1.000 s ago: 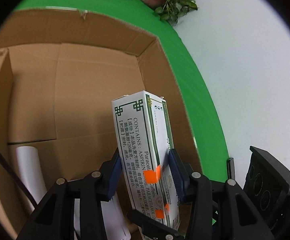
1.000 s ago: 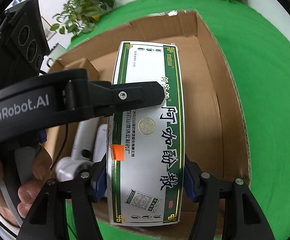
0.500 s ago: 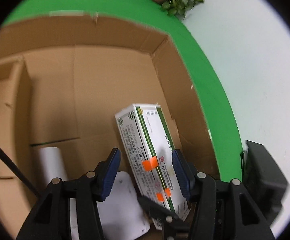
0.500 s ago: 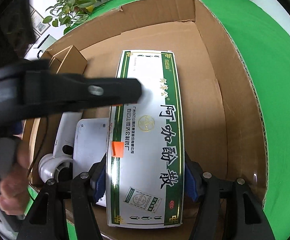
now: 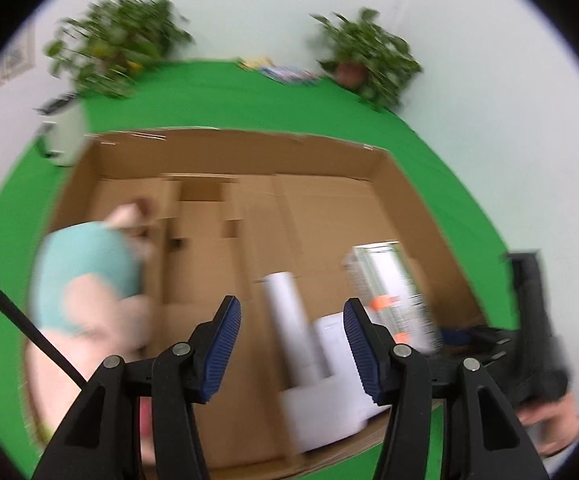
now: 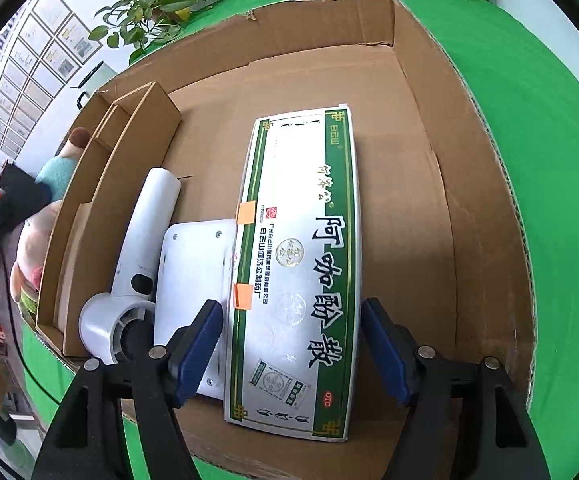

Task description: Organize objects

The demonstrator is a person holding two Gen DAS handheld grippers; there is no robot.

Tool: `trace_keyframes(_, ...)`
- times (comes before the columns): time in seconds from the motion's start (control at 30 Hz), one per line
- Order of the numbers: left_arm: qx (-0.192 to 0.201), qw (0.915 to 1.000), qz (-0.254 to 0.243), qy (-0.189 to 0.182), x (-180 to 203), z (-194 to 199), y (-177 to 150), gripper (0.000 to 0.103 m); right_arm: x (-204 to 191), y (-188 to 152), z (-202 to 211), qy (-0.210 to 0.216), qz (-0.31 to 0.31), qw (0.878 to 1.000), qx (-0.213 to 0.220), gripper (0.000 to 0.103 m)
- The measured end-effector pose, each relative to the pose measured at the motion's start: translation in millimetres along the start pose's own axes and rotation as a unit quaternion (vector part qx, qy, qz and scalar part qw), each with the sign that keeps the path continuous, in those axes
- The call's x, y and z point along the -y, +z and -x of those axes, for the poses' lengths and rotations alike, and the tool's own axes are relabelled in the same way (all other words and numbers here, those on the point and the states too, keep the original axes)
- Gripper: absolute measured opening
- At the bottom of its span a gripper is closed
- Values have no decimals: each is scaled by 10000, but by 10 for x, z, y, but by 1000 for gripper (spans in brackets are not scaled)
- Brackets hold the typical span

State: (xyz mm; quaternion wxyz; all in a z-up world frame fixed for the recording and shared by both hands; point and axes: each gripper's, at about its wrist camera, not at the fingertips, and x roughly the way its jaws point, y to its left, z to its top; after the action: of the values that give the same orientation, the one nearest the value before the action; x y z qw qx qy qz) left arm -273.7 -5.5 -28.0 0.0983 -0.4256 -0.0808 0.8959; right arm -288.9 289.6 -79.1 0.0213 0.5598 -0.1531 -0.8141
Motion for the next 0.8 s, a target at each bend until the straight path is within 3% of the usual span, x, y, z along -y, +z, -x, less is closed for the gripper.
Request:
trace_keyframes(0.07,334,9986,-67,396,-96,190,-166,53,71,-74,179,163,-132,9994,287,72)
trace_keyframes(0.17,1019,9902,-213,927,-168,467,-481,68,-66,-263,564,-46,10,9926,1214,90)
trace_keyframes(0.2,1267,9859,-263,1062,-173,533,-596,76,-156,-397,724,-341,74,9827,1818,101)
trace_keyframes(0.27,1663,9755,-331,1403,-159,600,-796,80,-335,-644,892,-636,254,9625,2624,102)
trace_keyframes(0.33,1778,9717,-360,1512,-121,520,-881,80,-525,-839,898,-829,595,9457,3086,102)
trace_keyframes(0.43,1614,9764,-343,1390,-115,382,-972,80,-693,-941,769,-1023,876,9329,3339,102)
trace_keyframes(0.57,1337,9844,-179,1134,-123,232,-1042,80,-615,-1043,664,-1037,862,9359,3254,102)
trace_keyframes(0.7,1496,9807,-196,1245,-104,199,-1078,80,-607,-1067,484,-1233,987,9372,3109,102)
trace_keyframes(0.8,1693,9764,-218,1321,-98,215,-1138,81,-625,-1105,359,-1320,1071,9280,3316,102)
